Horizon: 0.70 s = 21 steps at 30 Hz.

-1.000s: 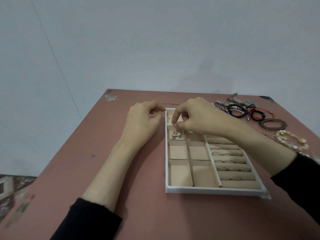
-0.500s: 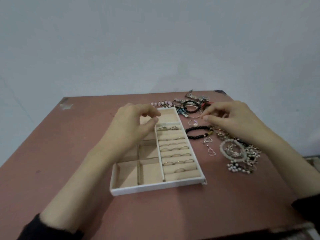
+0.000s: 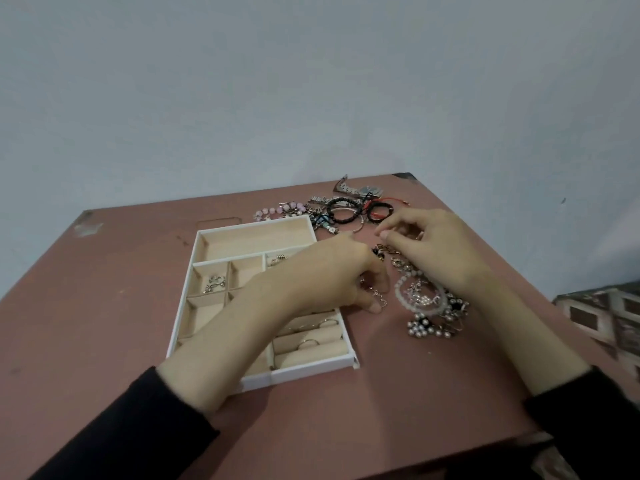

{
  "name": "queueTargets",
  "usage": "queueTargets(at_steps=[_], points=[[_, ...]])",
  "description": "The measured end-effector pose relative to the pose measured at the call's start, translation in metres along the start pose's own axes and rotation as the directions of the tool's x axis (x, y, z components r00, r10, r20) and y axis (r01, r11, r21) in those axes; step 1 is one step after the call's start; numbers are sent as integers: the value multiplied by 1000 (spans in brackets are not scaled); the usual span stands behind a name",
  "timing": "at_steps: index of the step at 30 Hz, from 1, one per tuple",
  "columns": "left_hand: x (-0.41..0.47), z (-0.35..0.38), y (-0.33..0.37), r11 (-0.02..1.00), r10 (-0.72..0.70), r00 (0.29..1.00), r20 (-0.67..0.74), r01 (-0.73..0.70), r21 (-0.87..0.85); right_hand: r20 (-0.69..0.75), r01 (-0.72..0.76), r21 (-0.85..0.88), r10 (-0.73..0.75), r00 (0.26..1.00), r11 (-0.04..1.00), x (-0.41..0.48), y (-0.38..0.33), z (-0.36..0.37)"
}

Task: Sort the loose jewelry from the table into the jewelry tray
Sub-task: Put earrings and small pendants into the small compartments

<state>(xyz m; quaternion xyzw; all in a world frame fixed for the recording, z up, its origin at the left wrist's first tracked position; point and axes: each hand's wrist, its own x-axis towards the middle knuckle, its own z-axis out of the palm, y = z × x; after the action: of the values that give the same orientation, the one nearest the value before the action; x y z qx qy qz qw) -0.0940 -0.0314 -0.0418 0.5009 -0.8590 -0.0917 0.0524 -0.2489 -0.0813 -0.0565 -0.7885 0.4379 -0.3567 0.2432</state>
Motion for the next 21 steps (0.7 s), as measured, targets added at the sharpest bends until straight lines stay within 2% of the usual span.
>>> queueTargets(at_steps=[3, 9, 12, 16, 21], points=[[4, -3, 3, 1000, -28, 999, 17, 29, -8, 0, 2, -10, -2, 1000, 1000, 0, 0, 0], [7, -2, 4, 982, -105, 992, 67, 114, -152, 58, 14, -30, -12, 998, 999, -2, -1, 2], [5, -2, 3, 970, -131, 991, 42, 136, -202, 92, 22, -36, -19, 996, 999, -3, 0, 0], [-5, -7, 1, 945, -179, 978, -103, 142, -295, 105, 46, -117, -34, 994, 992, -3, 1, 1], [-18, -18, -10, 910, -325, 889, -321, 202, -361, 128, 115, -328, -77, 989, 938, -4, 2, 6]])
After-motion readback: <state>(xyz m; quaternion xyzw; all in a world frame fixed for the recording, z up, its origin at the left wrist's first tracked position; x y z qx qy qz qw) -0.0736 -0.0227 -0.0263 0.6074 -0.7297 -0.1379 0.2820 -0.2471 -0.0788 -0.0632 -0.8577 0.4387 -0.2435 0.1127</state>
